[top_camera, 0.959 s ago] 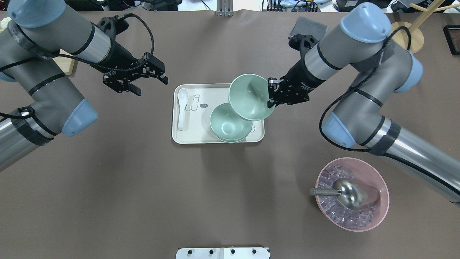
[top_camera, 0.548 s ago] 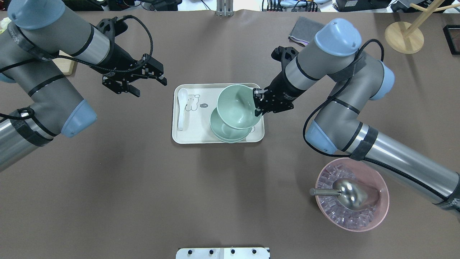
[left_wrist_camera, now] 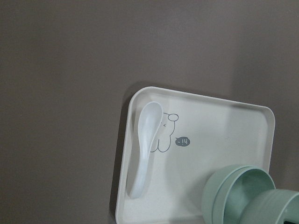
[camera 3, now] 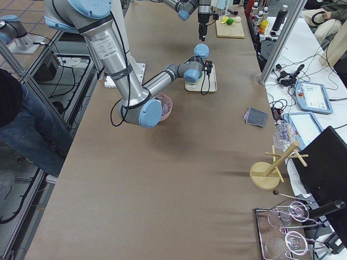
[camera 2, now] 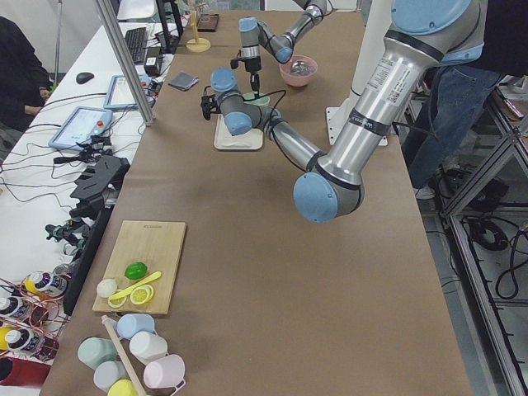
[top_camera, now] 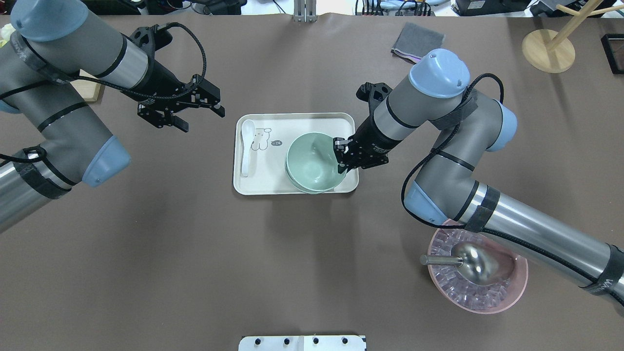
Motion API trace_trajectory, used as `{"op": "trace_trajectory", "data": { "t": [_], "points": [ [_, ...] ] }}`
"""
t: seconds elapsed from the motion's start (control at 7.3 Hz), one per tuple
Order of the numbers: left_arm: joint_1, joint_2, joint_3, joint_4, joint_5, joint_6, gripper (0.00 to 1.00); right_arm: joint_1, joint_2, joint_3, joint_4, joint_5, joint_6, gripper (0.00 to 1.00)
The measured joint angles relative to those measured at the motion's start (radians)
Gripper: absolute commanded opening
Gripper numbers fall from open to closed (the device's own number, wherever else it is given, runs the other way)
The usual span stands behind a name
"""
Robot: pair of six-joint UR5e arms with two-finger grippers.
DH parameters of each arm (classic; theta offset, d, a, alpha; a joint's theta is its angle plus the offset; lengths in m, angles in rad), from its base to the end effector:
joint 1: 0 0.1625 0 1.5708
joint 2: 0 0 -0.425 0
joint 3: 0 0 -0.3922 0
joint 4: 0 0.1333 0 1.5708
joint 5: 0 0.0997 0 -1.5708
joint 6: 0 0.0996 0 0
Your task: Stack green bowls together
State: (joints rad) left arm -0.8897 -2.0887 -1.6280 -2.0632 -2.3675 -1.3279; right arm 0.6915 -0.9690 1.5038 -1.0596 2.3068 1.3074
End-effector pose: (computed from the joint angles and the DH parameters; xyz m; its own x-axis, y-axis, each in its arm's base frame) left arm 0.3602 -0.5430 0.2647 0.3305 -0.1408 -0.9332 0.0713 0.9897 -0.1241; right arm -0.4906 -0.4924 0.2636 0.3792 0.0634 0.9232 0.0763 0.9921 -0.0994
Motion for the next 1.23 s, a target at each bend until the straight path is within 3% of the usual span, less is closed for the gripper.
{"op": "trace_trajectory", "data": {
  "t": [0.41, 0.68, 0.96, 1.23],
  "points": [
    [0.0, 0.001, -0.002, 0.0, 0.001, 0.001, 0.98, 0.0, 0.019, 0.0, 0.0, -0.058, 0.002, 1.0],
    [-0.009, 0.003, -0.008, 0.001, 0.002, 0.001, 0.98, 0.037, 0.03, 0.01, -0.003, -0.051, 0.014, 1.0],
    [-0.058, 0.056, -0.031, 0.004, 0.01, 0.091, 0.98, 0.14, 0.019, 0.035, -0.022, 0.056, 0.024, 1.0],
    [-0.133, 0.173, -0.052, 0.017, 0.021, 0.29, 0.98, 0.293, -0.067, 0.115, -0.092, 0.118, -0.007, 1.0]
  ]
}}
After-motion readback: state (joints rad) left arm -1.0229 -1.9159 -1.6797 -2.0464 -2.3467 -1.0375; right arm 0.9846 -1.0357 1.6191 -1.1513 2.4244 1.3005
